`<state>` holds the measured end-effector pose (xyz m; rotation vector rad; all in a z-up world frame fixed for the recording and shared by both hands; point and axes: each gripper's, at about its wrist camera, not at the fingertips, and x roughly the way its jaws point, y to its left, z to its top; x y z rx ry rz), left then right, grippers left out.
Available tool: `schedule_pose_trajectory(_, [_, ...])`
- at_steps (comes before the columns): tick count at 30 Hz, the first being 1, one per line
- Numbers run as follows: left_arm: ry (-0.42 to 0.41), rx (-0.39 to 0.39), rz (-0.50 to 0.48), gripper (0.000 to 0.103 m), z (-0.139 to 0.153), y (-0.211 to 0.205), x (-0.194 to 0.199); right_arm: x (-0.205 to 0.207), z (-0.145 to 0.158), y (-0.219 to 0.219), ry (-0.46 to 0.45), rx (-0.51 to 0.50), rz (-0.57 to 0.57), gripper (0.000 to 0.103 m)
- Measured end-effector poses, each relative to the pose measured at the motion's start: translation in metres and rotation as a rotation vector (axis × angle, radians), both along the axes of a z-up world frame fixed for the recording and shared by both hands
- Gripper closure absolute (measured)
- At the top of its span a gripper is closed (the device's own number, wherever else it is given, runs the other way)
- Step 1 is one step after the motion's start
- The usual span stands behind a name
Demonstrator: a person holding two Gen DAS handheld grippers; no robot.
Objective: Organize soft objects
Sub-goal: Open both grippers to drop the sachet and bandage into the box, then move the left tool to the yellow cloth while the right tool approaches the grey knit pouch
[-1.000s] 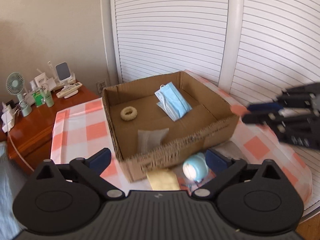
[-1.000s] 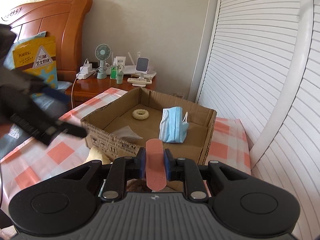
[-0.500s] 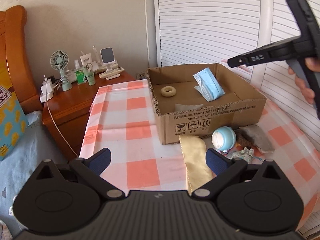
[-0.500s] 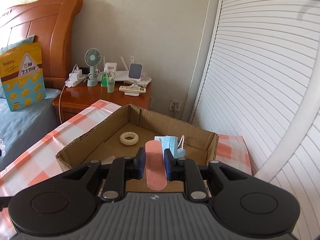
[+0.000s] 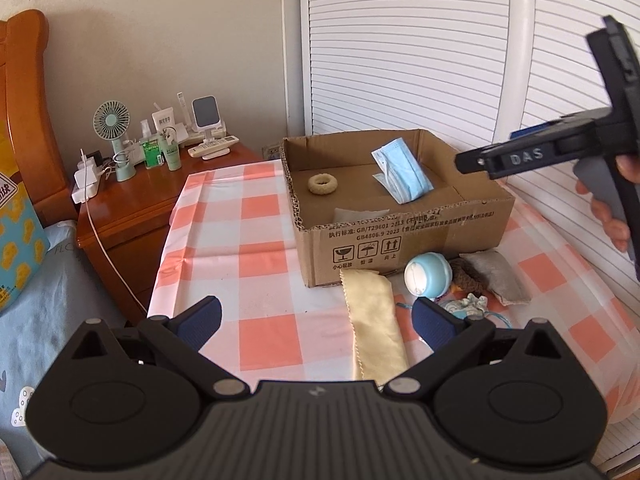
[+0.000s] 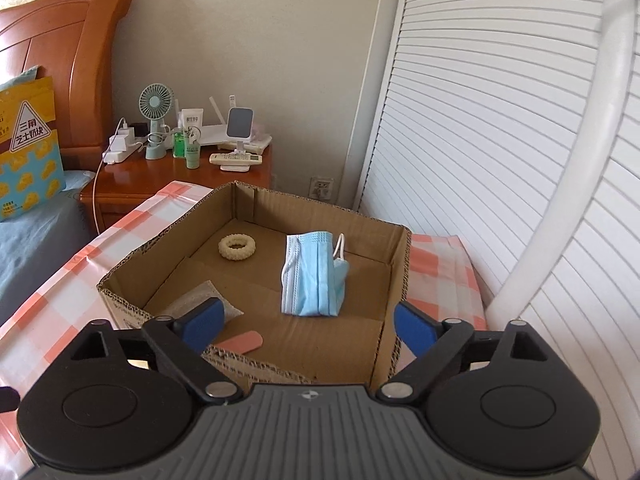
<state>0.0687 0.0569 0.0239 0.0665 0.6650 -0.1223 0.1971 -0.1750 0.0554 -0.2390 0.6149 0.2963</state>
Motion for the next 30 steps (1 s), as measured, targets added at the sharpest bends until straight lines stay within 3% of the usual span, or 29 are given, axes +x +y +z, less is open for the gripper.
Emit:
schedule_pose_trajectory(7, [0.01,-0.003,-0.036,0.002,-0.001,-0.005,-0.006,-0.028,-0.021,-0.024,0.048,0.036,-0.11,0.0])
schedule_pose_trajectory(17, [0.072,-0.042,-0.058,0.002,-0.013,-0.01,0.001,-0.05,-0.094,-0.042,0.188,0.023,-0.259,0.0])
schedule_pose_trajectory(30, [0.133,-0.017,-0.09,0.002,-0.029,-0.023,0.021,-0.045,-0.117,-0.049,0.191,0.018,-0.349,0.0])
